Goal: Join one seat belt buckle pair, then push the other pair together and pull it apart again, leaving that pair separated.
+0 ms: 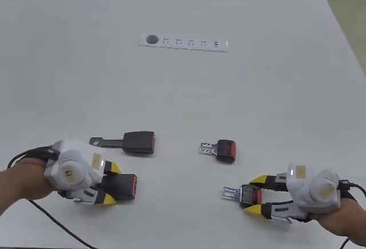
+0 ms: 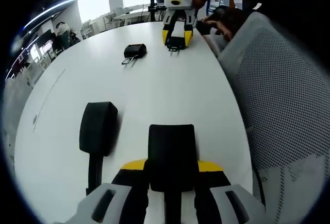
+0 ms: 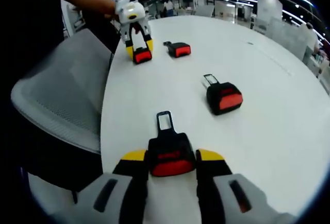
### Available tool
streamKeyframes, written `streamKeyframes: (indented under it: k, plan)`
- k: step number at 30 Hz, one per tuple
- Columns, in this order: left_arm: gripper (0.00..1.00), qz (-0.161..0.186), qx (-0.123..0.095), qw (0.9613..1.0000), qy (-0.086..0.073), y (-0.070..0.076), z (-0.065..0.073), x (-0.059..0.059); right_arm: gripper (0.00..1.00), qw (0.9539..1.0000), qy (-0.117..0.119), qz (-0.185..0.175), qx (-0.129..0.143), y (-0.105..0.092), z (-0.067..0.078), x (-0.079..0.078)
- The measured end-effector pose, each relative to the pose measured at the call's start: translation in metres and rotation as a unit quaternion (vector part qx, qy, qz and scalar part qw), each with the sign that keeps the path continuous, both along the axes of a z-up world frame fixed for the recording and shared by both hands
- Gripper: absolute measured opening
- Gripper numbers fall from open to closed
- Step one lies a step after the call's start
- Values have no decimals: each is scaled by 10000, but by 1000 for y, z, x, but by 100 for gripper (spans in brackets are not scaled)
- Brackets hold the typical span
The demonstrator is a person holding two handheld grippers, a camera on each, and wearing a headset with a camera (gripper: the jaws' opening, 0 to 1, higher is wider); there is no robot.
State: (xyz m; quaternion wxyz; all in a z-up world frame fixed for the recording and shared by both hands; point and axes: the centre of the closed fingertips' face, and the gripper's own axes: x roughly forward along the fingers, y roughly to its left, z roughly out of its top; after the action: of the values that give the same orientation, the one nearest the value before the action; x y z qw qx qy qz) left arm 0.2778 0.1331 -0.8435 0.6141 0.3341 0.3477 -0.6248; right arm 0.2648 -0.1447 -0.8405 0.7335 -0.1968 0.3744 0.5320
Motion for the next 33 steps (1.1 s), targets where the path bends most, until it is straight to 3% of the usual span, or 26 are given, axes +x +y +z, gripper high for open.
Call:
streamKeyframes:
  k: [7,33]
  plan:
    - [35,48,-16,10000,45,0,0,0,36,10000,-14,25,31,3,-1,0]
    - [35,278,-153,9995,79,0,2,1,36,9980,-116,549,300,71,0,8]
